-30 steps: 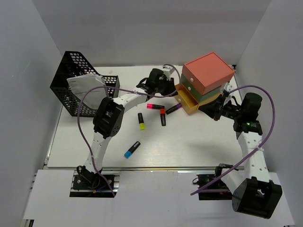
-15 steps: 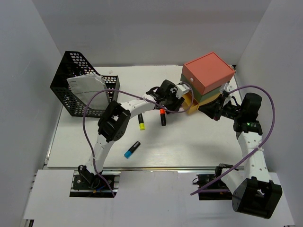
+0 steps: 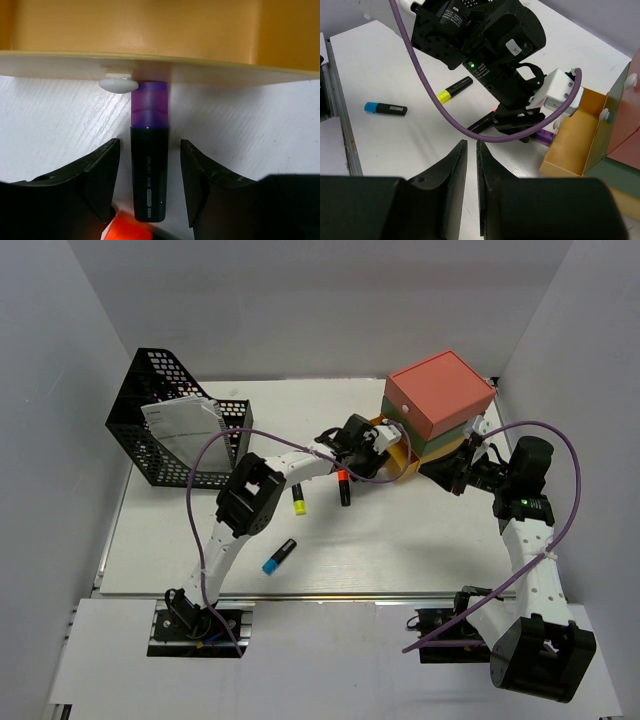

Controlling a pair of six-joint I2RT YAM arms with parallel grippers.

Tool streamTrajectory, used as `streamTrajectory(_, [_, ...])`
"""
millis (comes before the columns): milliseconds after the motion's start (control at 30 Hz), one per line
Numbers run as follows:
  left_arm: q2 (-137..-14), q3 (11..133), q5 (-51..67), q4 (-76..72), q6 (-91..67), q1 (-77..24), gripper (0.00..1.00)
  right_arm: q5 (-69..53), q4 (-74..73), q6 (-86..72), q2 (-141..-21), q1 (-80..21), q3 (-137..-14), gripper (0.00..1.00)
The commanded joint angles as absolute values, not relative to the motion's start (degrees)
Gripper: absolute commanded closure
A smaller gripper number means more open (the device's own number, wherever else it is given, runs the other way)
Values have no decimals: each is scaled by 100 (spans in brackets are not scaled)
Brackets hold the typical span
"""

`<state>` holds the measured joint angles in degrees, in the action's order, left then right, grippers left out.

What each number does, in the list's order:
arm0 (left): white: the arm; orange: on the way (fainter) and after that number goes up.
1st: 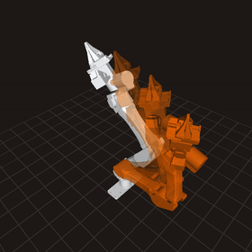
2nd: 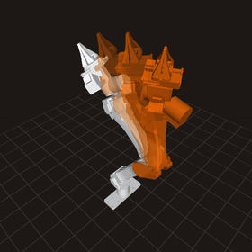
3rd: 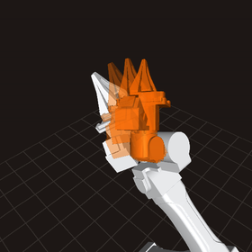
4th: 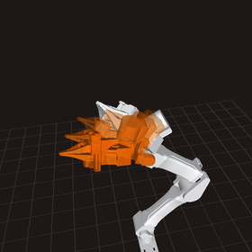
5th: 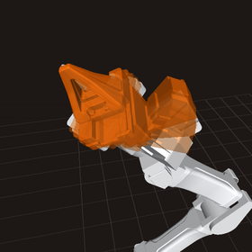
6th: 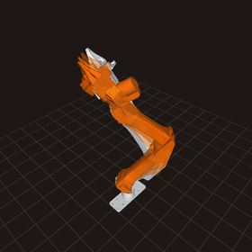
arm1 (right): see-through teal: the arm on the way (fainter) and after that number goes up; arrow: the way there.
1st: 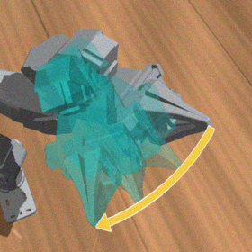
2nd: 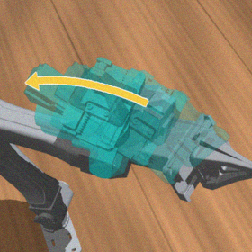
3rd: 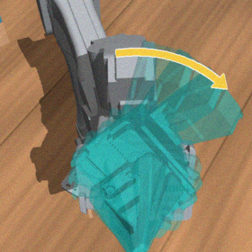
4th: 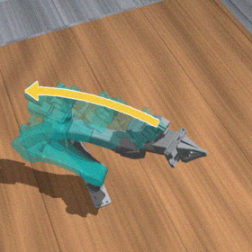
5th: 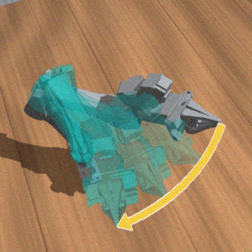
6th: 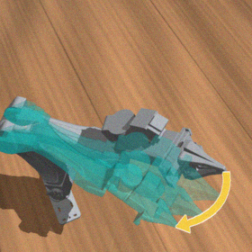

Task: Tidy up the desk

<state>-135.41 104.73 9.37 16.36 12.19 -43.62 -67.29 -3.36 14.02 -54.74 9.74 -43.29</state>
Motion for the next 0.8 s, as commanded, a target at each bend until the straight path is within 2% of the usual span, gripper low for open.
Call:
streamTrajectory(0, [-13553, 10670, 835, 1688, 1310, -4377, 39, -6776, -351, 1503, -5370, 984, -4465, 81])
streamTrajectory(100, [-13448, 10503, 704, 1600, 1275, -4377, 44, -6776, -352, 1512, -5361, 984, -4465, 81])
streamTrajectory(167, [-13246, 10363, 625, 1460, 1239, -4377, 51, -6785, -352, 1512, -5352, 976, -4465, 81])
streamTrajectory(200, [-13158, 10188, 615, 1337, 1196, -4377, 60, -6776, -352, 1512, -5344, 976, -4465, 81])
streamTrajectory(267, [-12921, 10073, 606, 1257, 1143, -4377, 67, -6785, -360, 1512, -5335, 984, -4465, 81])
streamTrajectory(333, [-12719, 9993, 659, 1222, 1125, -4377, 80, -6785, -360, 1512, -5317, 993, -4465, 81])
streamTrajectory(500, [-12419, 10019, 887, 1256, 635, -4315, 100, -6785, -352, 1512, -5291, 1002, -4456, 81])
streamTrajectory(767, [-12041, 10090, 904, 1353, -1061, -4254, 100, -6768, -351, 1512, -5273, 1011, -4456, 81])
